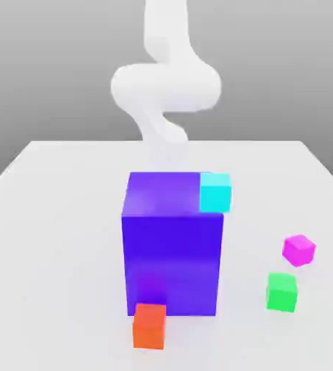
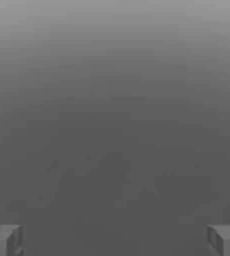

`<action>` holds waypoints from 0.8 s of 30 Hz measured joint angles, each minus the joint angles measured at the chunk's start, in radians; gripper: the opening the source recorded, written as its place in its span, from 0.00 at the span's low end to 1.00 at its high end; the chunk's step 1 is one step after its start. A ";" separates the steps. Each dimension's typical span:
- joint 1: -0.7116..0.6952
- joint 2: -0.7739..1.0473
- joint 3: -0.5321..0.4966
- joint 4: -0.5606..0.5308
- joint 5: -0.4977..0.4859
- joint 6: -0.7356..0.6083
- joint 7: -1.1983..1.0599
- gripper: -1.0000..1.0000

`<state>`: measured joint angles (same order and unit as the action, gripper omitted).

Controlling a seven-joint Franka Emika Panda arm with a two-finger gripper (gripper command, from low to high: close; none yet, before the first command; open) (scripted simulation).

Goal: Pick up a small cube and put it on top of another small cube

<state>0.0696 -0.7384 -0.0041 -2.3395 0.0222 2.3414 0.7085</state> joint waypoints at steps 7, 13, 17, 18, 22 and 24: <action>0.203 0.176 -0.003 -0.112 0.053 0.118 -0.253 0.50; 0.360 0.324 0.017 -0.206 0.093 0.215 -0.462 0.50; 0.458 0.422 0.041 -0.269 0.112 0.281 -0.595 0.50; 0.478 0.446 0.051 -0.284 0.115 0.297 -0.627 0.50; 0.560 0.543 0.090 -0.347 0.120 0.364 -0.750 0.50; 0.594 0.591 0.114 -0.379 0.113 0.398 -0.804 0.50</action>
<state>0.6639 -0.1474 0.1094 -2.7182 0.1347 2.7393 -0.0959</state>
